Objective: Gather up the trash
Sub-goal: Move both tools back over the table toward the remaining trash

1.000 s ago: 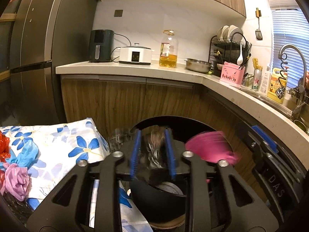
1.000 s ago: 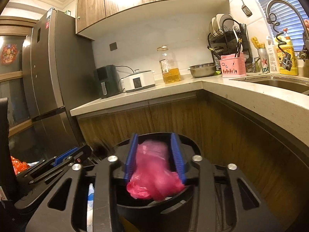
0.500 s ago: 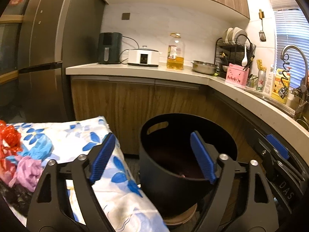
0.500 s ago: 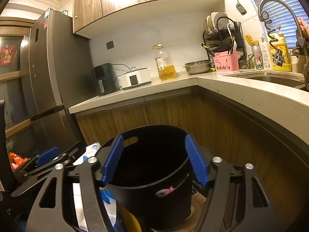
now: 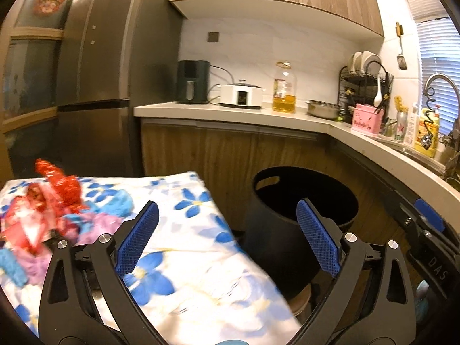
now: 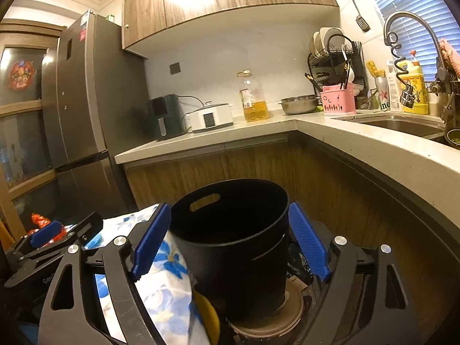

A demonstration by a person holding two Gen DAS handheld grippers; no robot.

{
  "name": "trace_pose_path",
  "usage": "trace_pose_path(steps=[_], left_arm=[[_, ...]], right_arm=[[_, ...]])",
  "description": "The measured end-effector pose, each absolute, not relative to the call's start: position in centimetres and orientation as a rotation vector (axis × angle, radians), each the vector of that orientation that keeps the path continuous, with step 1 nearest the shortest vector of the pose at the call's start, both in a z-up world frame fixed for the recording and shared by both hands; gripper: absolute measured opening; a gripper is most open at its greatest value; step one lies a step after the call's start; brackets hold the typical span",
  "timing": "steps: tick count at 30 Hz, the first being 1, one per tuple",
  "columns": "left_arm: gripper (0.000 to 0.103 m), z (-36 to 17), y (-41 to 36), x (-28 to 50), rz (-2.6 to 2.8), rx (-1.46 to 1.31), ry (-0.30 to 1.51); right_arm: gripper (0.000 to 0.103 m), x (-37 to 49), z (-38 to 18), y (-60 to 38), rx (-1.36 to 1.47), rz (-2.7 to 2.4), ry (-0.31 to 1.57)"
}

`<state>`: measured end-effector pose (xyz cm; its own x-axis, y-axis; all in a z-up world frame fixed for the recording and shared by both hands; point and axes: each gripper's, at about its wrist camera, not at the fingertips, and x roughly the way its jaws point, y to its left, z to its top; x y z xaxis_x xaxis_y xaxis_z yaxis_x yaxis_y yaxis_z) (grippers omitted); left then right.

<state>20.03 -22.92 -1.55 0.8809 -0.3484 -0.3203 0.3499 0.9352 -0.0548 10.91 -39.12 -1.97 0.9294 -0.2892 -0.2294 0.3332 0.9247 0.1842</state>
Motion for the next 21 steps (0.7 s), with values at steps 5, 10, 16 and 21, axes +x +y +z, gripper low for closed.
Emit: trace_pose_path(steps=[5, 10, 16, 21], left_arm=[[0.095, -1.6, -20.4, 18.1, -0.293, 0.020, 0.340], [0.095, -1.7, -17.9, 16.3, -0.256, 0.008, 0.353], [0.095, -1.2, -15.3, 14.3, -0.219, -0.009, 0.332], [0.095, -1.0, -12.6, 13.0, -0.180, -0.023, 0.325]], right_arm=[[0.082, 9.6, -1.6, -37.0, 0.193, -0.318, 0.207], [0.082, 8.2, -1.5, -34.8, 0.194, -0.296, 0.208], [0.082, 6.8, -1.5, -31.9, 0.175, -0.263, 0.210], [0.082, 6.3, -1.4, -29.4, 0.165, -0.226, 0.209]])
